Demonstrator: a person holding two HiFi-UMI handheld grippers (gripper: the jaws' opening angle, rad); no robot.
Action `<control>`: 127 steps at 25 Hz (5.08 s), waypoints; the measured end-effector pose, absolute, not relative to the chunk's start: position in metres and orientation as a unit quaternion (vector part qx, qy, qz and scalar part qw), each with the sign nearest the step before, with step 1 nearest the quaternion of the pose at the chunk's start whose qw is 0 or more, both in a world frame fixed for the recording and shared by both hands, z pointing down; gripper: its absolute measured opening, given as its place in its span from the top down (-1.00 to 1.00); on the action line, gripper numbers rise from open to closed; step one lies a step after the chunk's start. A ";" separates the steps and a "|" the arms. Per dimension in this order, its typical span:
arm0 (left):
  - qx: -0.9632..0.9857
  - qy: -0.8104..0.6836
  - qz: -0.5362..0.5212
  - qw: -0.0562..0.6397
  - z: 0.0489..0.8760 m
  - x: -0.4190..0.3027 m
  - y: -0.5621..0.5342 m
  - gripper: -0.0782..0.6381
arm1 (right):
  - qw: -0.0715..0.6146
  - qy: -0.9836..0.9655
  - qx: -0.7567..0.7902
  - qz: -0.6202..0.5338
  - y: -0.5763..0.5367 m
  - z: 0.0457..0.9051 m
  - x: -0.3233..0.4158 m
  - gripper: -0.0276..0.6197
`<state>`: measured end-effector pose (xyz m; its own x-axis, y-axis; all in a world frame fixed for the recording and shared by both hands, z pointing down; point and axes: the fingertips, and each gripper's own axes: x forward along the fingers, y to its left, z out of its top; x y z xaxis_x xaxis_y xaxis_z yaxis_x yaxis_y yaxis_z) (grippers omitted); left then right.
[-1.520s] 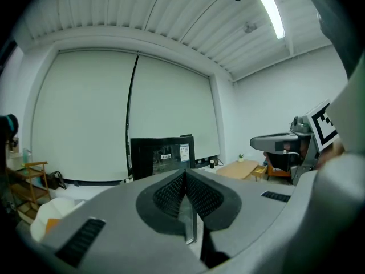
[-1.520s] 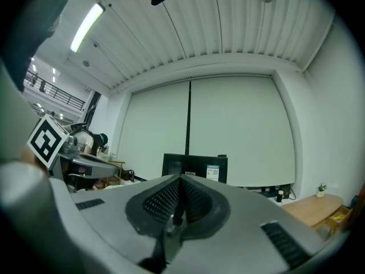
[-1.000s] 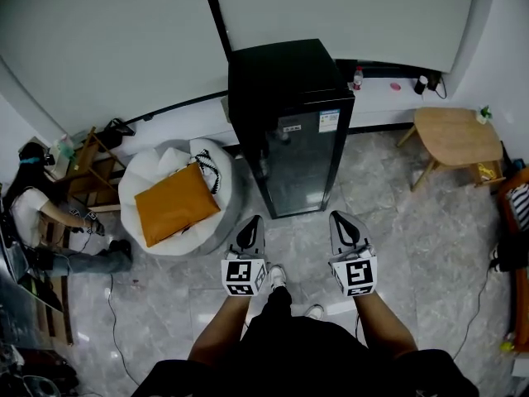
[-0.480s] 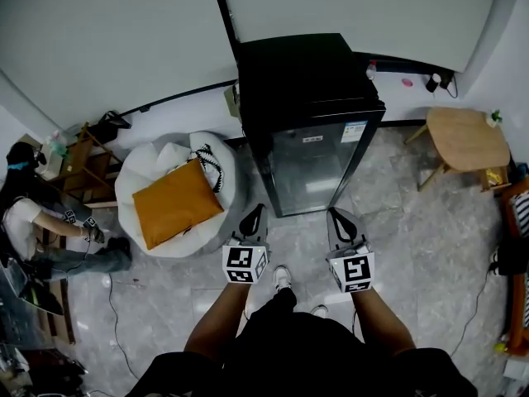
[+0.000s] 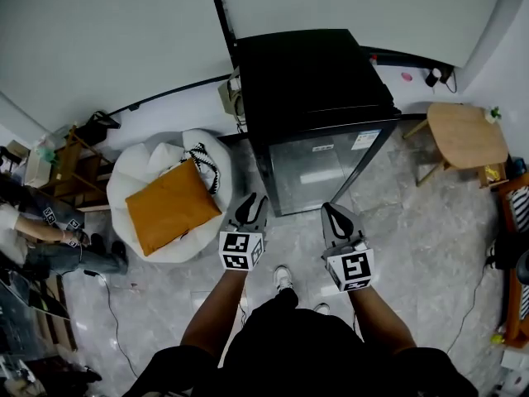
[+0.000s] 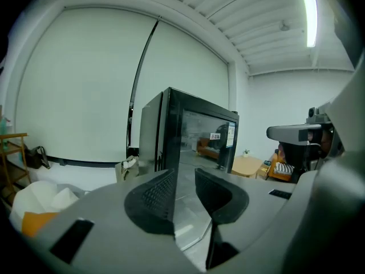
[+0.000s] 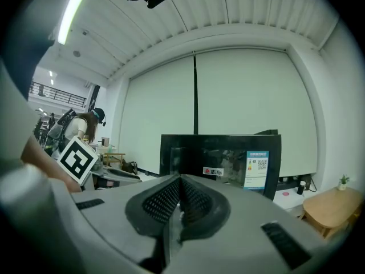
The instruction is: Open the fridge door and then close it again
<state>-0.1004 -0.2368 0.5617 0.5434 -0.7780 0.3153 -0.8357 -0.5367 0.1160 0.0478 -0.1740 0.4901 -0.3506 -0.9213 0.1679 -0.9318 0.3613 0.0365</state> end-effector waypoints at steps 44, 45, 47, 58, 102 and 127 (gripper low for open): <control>0.900 -0.396 0.159 0.091 0.587 -0.080 -0.319 0.47 | 0.126 -0.801 0.582 0.063 -0.205 0.540 0.042 0.86; 0.900 -0.395 0.160 0.092 0.588 -0.080 -0.319 0.48 | 0.127 -0.801 0.582 0.064 -0.204 0.542 0.041 0.86; 0.900 -0.395 0.159 0.094 0.588 -0.080 -0.317 0.48 | 0.129 -0.803 0.579 0.066 -0.203 0.546 0.039 0.86; 0.902 -0.394 0.154 0.090 0.586 -0.076 -0.287 0.50 | 0.136 -0.812 0.563 0.071 -0.193 0.553 0.022 0.86; 0.847 -0.498 0.150 0.109 0.578 0.001 -0.108 0.58 | 0.132 -0.864 0.484 0.041 -0.058 0.541 0.092 0.86; 0.899 -0.397 0.174 0.065 0.572 0.121 0.004 0.66 | 0.114 -0.837 0.534 0.034 -0.003 0.534 0.167 0.86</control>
<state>0.1206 0.0037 0.5722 0.6232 -0.6917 0.3649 -0.7368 -0.6758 -0.0226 0.1671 -0.0031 0.5340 -0.4039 -0.8862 0.2268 -0.9015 0.4277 0.0656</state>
